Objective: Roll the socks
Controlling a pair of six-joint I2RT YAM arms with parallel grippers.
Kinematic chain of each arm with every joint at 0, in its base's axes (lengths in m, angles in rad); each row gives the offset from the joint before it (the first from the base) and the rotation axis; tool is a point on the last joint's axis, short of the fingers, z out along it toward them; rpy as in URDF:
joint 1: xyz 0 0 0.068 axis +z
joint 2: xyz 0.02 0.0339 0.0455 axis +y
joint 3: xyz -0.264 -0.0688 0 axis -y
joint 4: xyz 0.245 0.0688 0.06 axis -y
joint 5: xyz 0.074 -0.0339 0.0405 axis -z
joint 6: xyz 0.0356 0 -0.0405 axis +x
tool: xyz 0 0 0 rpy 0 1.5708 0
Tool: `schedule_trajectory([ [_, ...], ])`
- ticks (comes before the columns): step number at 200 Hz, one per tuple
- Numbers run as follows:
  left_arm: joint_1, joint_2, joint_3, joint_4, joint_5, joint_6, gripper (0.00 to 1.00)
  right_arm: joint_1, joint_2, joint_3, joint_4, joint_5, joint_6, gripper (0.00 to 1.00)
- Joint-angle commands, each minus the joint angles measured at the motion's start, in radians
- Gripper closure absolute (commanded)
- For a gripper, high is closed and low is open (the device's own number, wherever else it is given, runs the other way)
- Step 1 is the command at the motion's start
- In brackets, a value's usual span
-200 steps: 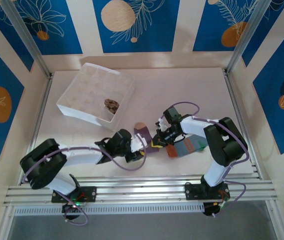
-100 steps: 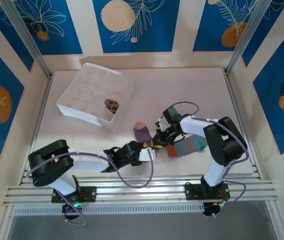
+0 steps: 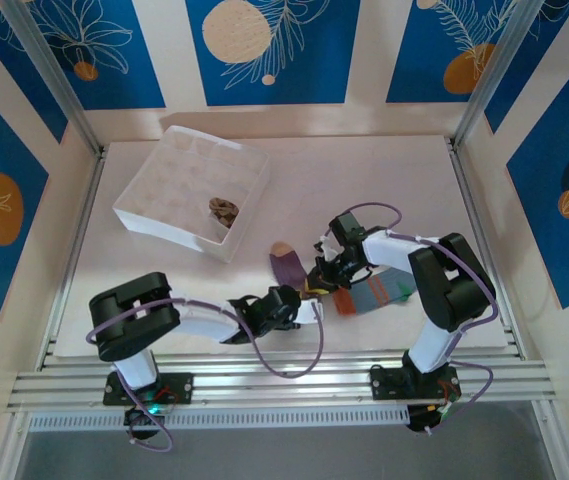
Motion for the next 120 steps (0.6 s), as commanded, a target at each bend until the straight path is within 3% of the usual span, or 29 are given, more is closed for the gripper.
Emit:
schedule_trajectory([
  [1,-0.001,0.023,0.007,-0.066,0.086,-0.063,1.0,0.01,-0.005,-0.055,-0.043,0.061,-0.005,0.67],
  [23,0.044,-0.016,-0.006,-0.107,0.251,-0.174,1.0,-0.014,-0.091,-0.095,0.02,0.028,-0.022,0.53],
  [56,0.139,-0.027,-0.003,-0.134,0.545,-0.368,1.0,-0.043,-0.143,-0.124,0.094,-0.066,-0.047,0.5],
  [120,0.272,0.021,0.0,-0.134,0.805,-0.633,1.0,-0.027,-0.115,-0.167,0.203,-0.161,-0.035,0.5],
])
